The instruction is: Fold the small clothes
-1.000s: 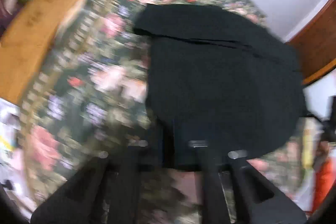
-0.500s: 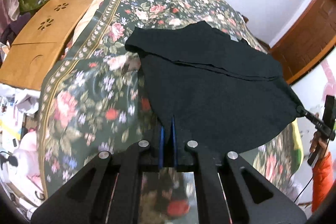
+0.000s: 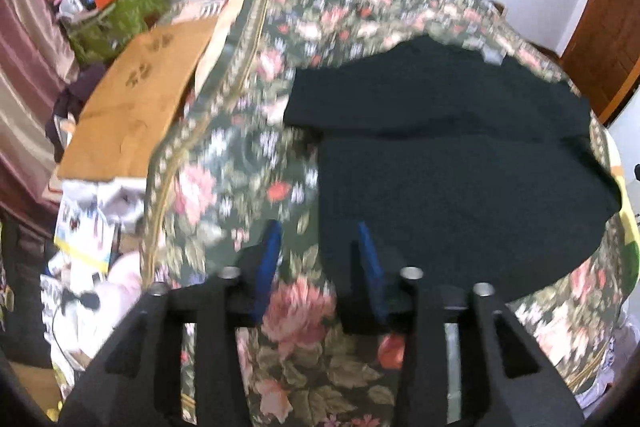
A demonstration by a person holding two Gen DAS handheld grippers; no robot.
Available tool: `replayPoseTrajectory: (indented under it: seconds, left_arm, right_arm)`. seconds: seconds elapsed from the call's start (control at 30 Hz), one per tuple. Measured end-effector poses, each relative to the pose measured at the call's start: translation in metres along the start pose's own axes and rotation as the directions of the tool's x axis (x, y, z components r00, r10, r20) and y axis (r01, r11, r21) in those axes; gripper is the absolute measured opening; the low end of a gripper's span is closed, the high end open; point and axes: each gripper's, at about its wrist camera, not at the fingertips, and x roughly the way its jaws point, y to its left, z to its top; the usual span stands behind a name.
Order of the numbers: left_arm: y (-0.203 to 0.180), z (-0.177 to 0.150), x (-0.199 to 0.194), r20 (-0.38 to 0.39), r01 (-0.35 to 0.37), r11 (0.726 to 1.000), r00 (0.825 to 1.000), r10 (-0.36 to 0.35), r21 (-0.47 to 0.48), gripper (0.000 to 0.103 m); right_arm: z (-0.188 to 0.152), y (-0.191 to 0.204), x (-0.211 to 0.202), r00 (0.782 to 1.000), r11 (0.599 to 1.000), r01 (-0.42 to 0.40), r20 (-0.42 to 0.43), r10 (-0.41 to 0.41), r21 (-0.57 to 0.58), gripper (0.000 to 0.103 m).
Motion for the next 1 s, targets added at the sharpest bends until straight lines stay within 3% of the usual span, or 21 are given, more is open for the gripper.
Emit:
replayPoseTrajectory:
  seconds: [0.03,0.1,0.23,0.37,0.4,0.5,0.6,0.7,0.8,0.87,0.93,1.0]
  left_arm:
    - [-0.002,0.005,-0.003,0.015,0.01,1.0,1.0,-0.01,0.007,0.047]
    - [-0.01,0.017,-0.003,0.026,0.042,0.999,0.999,-0.043,0.028,0.05]
    - [-0.032,0.035,0.018,-0.026,0.134,0.989,0.991,-0.132,0.066,0.056]
    - [-0.063,0.044,0.058,-0.124,0.177,0.975,0.979,-0.161,0.131,0.056]
    - [-0.068,0.046,0.066,-0.141,0.176,0.973,0.978,-0.156,0.15,0.056]
    - [-0.073,0.065,0.079,-0.129,0.163,0.967,0.982,-0.139,0.194,0.071]
    - [-0.069,0.089,0.098,-0.141,0.154,0.966,0.982,-0.126,0.206,0.072]
    - [-0.069,0.111,0.119,-0.131,0.066,0.962,0.991,-0.032,0.264,0.072]
    - [-0.061,0.145,0.126,-0.069,-0.004,0.972,0.997,0.021,0.237,0.068]
    - [-0.046,0.173,0.121,-0.01,-0.016,0.988,1.0,0.018,0.152,0.068]
    - [-0.035,0.193,0.109,0.059,-0.059,0.995,0.997,0.055,0.077,0.068]
    - [-0.027,0.202,0.092,0.147,-0.103,0.994,0.984,0.098,0.028,0.068]
  right_arm:
    - [0.005,0.003,0.001,1.0,1.0,-0.009,0.013,0.01,-0.005,0.029]
    - [0.009,0.016,0.007,0.999,0.999,-0.03,0.028,0.031,-0.033,0.035]
    - [0.015,0.042,0.038,0.995,0.992,-0.097,-0.02,0.096,-0.08,0.035]
    - [0.013,0.066,0.08,0.982,0.979,-0.163,-0.117,0.149,-0.123,0.035]
    - [0.013,0.071,0.094,0.977,0.976,-0.171,-0.149,0.151,-0.133,0.035]
    - [0.015,0.081,0.126,0.965,0.971,-0.175,-0.226,0.136,-0.163,0.035]
    - [0.031,0.08,0.137,0.963,0.965,-0.192,-0.225,0.15,-0.179,0.035]
    - [0.057,0.073,0.149,0.961,0.965,-0.194,-0.232,0.151,-0.175,0.035]
    - [0.084,0.069,0.154,0.977,0.964,-0.137,-0.194,0.092,-0.229,0.032]
    - [0.105,0.064,0.148,0.991,0.966,-0.09,-0.12,0.062,-0.24,0.03]
    - [0.123,0.059,0.132,1.0,0.974,0.01,0.01,-0.008,-0.228,0.034]
    - [0.132,0.053,0.111,0.993,0.98,0.044,0.115,-0.021,-0.197,0.036]
